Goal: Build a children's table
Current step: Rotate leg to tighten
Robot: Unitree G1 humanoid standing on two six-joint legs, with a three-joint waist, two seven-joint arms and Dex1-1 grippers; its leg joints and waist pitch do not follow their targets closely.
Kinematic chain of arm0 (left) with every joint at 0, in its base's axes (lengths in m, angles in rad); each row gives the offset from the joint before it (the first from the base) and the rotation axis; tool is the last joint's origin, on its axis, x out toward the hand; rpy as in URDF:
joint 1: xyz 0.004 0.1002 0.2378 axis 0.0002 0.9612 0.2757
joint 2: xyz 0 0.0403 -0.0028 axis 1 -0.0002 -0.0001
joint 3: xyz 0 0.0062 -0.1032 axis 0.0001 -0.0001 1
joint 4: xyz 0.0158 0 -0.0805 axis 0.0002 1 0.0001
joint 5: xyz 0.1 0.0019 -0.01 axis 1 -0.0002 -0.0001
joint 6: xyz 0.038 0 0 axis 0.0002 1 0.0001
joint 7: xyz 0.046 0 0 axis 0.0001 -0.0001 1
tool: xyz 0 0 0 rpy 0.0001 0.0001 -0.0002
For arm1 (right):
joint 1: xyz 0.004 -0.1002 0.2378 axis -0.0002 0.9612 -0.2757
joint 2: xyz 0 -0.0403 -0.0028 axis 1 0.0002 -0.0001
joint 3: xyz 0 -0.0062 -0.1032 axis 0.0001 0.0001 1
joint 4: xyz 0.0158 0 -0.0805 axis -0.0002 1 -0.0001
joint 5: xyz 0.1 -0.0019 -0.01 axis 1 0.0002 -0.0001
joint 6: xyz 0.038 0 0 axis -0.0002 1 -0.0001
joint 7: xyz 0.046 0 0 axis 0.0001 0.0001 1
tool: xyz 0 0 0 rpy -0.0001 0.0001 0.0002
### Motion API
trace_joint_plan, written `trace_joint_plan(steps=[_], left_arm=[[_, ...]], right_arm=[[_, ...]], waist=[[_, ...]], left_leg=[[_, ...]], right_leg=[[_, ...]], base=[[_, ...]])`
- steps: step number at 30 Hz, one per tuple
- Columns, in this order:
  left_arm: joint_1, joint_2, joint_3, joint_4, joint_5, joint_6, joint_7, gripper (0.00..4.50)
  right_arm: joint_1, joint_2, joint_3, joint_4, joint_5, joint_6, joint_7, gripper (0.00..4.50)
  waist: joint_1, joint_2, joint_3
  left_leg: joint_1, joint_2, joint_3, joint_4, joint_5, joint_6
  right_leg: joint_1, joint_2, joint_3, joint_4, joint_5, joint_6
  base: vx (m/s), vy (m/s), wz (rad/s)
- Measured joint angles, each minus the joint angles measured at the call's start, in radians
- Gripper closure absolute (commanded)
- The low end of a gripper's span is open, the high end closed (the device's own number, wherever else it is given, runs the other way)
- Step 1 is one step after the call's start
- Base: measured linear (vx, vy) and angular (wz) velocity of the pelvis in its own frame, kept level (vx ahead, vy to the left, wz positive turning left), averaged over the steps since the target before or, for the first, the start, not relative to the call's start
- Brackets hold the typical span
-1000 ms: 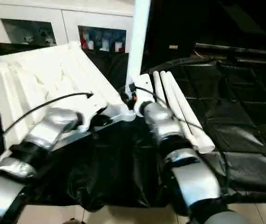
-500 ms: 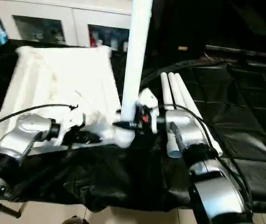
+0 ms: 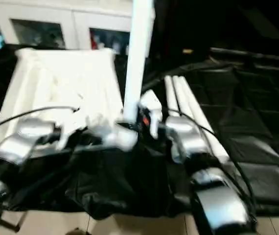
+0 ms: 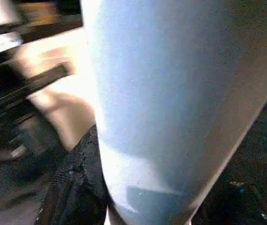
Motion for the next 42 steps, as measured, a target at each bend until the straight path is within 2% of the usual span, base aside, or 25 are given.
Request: trace_joint_plan(steps=[2,5,8,14,24,25,30,33,34,35,39,42], left_arm=[[-0.028,-0.032,0.0,0.023,0.007,0.049,0.048,4.5],[-0.11,-0.127,0.002,0.099,0.025,0.158,0.205,4.5],[-0.154,-0.189,0.007,0.151,0.03,0.199,0.298,4.5],[-0.162,-0.231,0.02,0.157,0.038,0.22,0.348,4.5],[-0.169,-0.223,0.02,0.172,0.041,0.214,0.35,4.5],[-0.169,-0.222,0.02,0.172,0.042,0.212,0.347,4.5],[-0.168,-0.205,0.018,0.166,0.048,0.188,0.324,4.5],[-0.165,-0.196,0.018,0.161,0.049,0.184,0.317,4.5],[-0.159,-0.19,0.018,0.151,0.049,0.18,0.311,4.5],[-0.149,-0.182,0.018,0.141,0.048,0.171,0.305,4.5],[-0.132,-0.156,0.018,0.12,0.048,0.141,0.275,4.5],[-0.091,-0.12,0.017,0.07,0.047,0.097,0.229,4.5]], right_arm=[[-0.019,0.022,-0.02,0.031,-0.001,0.002,-0.106,2.62],[-0.071,0.057,-0.048,0.101,-0.027,0.011,-0.344,2.62],[-0.101,0.083,-0.068,0.139,-0.033,0.014,-0.48,2.62],[-0.126,0.099,-0.079,0.17,-0.042,0.014,-0.55,2.62],[-0.149,0.113,-0.11,0.205,-0.048,0.014,-0.565,2.62],[-0.151,0.114,-0.115,0.207,-0.048,0.014,-0.562,2.06],[-0.141,0.118,-0.138,0.246,-0.041,0.023,-0.528,1.84],[-0.142,0.116,-0.152,0.252,-0.034,0.022,-0.494,1.47],[-0.142,0.115,-0.154,0.251,-0.03,0.019,-0.473,1.47],[-0.141,0.112,-0.155,0.251,-0.028,0.018,-0.443,1.22],[-0.132,0.093,-0.149,0.242,-0.029,0.011,-0.344,1.06],[-0.11,0.062,-0.116,0.228,-0.047,-0.001,-0.235,0.9]], waist=[[-0.004,0.0,0.0],[-0.002,0.002,0.002],[0.001,0.004,0.002],[0.001,0.005,0.003],[-0.001,0.005,0.003],[-0.001,0.005,0.003],[-0.002,0.008,0.004],[-0.005,0.007,0.004],[-0.006,0.008,0.004],[-0.008,0.008,0.004],[-0.009,0.008,0.004],[-0.005,0.007,0.005]], left_leg=[[0.001,0.0,-0.001,0.0,0.0,-0.001],[0.001,0.0,0.0,-0.001,0.001,-0.002],[-0.001,0.0,0.0,-0.001,0.001,-0.002],[-0.003,0.0,0.0,-0.002,0.0,-0.001],[-0.002,0.0,0.0,-0.002,0.0,-0.001],[-0.002,0.0,0.0,-0.002,0.0,-0.001],[-0.005,0.0,0.0,-0.002,0.0,-0.001],[-0.006,0.0,0.0,-0.002,0.0,-0.001],[-0.006,0.0,0.0,-0.002,0.0,-0.001],[-0.006,0.001,0.0,-0.002,0.0,-0.001],[-0.009,0.001,0.0,-0.002,0.0,0.0],[-0.012,0.001,0.0,-0.002,0.001,0.002]], right_leg=[[0.0,0.0,0.0,0.001,0.0,0.0],[-0.001,0.0,0.0,0.002,0.0,0.0],[-0.001,0.0,0.0,0.001,-0.001,0.001],[-0.001,0.0,-0.001,-0.003,-0.001,0.001],[0.0,0.0,-0.001,-0.002,0.0,0.001],[0.0,0.0,-0.001,-0.002,-0.001,0.001],[-0.003,0.0,-0.001,-0.002,0.0,0.001],[-0.004,0.0,-0.001,-0.002,0.0,0.001],[-0.004,0.0,-0.002,-0.002,0.0,0.001],[-0.004,0.0,-0.002,-0.002,0.0,0.001],[-0.007,0.0,-0.002,-0.002,0.0,0.001],[-0.009,0.0,-0.003,-0.002,-0.001,0.0]], base=[[0.0,0.0,0.0],[0.0,0.0,0.0],[0.0,0.0,0.0],[0.0,0.0,0.0],[0.0,0.0,0.0],[0.0,0.0,0.0],[0.0,0.0,0.0],[0.0,0.0,0.0],[0.0,0.0,0.0],[0.0,0.0,0.0],[0.0,0.0,0.0],[0.0,0.0,0.0]])
